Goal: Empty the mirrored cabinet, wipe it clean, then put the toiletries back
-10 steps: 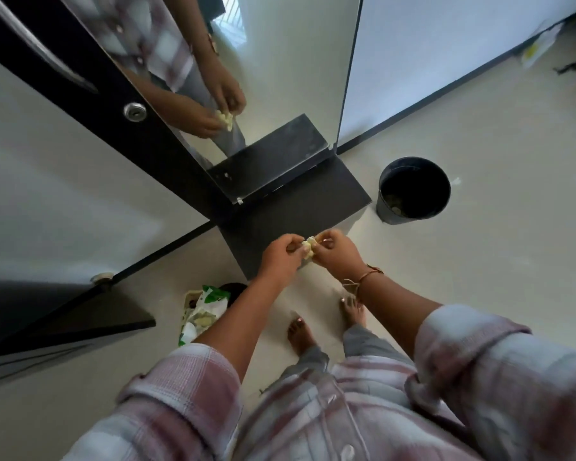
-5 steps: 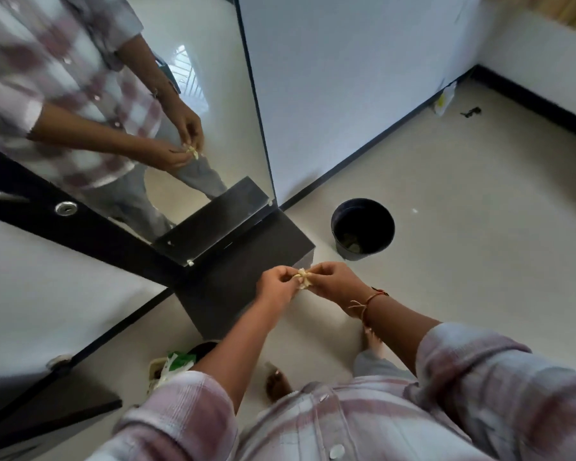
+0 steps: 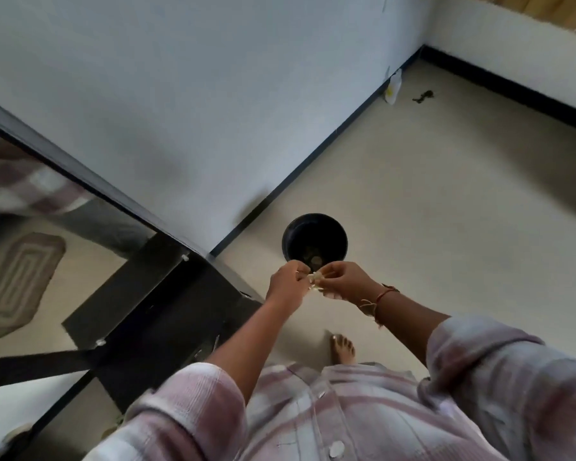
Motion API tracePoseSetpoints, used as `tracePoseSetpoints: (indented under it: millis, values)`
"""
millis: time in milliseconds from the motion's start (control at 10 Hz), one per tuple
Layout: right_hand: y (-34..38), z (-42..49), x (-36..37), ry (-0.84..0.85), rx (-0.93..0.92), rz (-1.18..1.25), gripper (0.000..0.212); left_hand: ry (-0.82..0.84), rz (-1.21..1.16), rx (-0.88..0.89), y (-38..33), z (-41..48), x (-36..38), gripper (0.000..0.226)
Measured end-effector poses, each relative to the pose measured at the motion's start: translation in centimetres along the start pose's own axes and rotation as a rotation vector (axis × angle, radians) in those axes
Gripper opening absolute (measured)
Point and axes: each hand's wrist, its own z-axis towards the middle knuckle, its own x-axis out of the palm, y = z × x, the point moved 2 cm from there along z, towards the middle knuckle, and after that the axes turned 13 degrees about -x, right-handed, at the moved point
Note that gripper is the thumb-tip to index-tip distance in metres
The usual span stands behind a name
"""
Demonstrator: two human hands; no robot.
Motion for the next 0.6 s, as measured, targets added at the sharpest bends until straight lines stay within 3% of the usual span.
tracePoseSetpoints:
  millis: [100,300,600]
  values:
    - [0.1,2.8,-2.3,-0.161,-0.015,-0.162,0.021,0.021,0.063,0.032,-2.2,2.4,0.1,0.025]
    - [0.6,9.0,-4.1,-0.303,0.002,-0.383,0.025,0.063,0.148,-0.015,-3.5,8.4,-1.3,0.029]
    - [1.8,19.7,-3.9,-0.265,0.052,-0.666,0.027,0.106,0.196,-0.091,-5.0,17.1,-3.2,0.031]
